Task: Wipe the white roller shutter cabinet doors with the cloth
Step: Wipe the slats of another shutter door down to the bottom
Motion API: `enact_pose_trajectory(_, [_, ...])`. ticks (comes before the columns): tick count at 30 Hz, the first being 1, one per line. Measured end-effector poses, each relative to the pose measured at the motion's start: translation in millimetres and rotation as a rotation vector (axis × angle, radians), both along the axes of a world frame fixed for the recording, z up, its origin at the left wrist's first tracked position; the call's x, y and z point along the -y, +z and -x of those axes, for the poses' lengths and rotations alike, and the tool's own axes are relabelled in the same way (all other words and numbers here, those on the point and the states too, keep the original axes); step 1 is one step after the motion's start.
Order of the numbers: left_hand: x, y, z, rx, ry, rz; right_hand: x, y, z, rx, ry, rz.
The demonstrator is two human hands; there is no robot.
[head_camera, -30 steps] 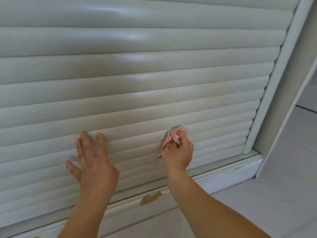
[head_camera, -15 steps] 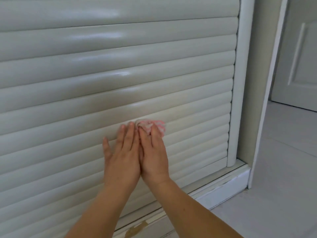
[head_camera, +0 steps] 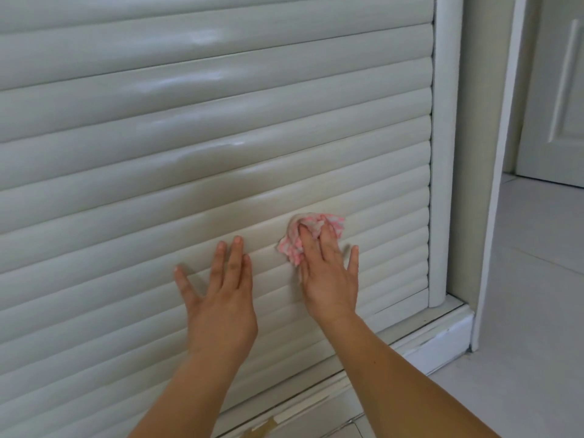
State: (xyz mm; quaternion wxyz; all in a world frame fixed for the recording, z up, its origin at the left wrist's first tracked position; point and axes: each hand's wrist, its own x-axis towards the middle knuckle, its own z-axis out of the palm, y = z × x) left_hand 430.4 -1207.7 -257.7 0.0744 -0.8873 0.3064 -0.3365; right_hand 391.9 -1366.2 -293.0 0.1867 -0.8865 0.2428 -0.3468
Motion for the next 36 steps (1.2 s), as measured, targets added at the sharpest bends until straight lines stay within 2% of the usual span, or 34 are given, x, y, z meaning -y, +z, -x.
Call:
enact_pose_trajectory(4, [1.2,5.7,7.8,-0.069,0.065,-0.040,17.8,1.9,-3.0,0.027,-0.083,-0.177])
enact_pose_trajectory(8, [-7.6,-8.5,-7.5,0.040,0.018,0.030,15.5,5.1,-1.9,0.087,-0.091,-0.183])
enact_pose_trajectory(14, [-12.6,-8.9,-7.9,0.093,-0.071,0.066,9.4,5.5,-5.0,0.206,-0.079,-0.219])
enact_pose_trajectory(22, [-16.0,-5.7,-11.5,0.103,-0.102,0.062,18.7,25.4,-15.3,0.445,-0.144,-0.443])
enact_pose_trajectory(28, [-11.5,-4.2,-7.5,0.100,-0.077,0.071,-31.9,21.4,-24.7,0.349,-0.052,-0.219])
enact_pose_trajectory(31, [-10.4,-5.8,-8.3,0.113,-0.086,0.095,-56.7,11.3,-23.4,0.312,-0.001,0.011])
enact_pose_trajectory(34, [-11.7,-7.4,-10.7,0.152,-0.102,0.103,-47.7,6.1,-21.4,0.188,0.037,0.179])
enact_pose_trajectory(36, [-14.0,-6.5,-12.7,0.178,-0.114,0.094,-35.3,10.7,-18.3,0.128,0.029,0.184])
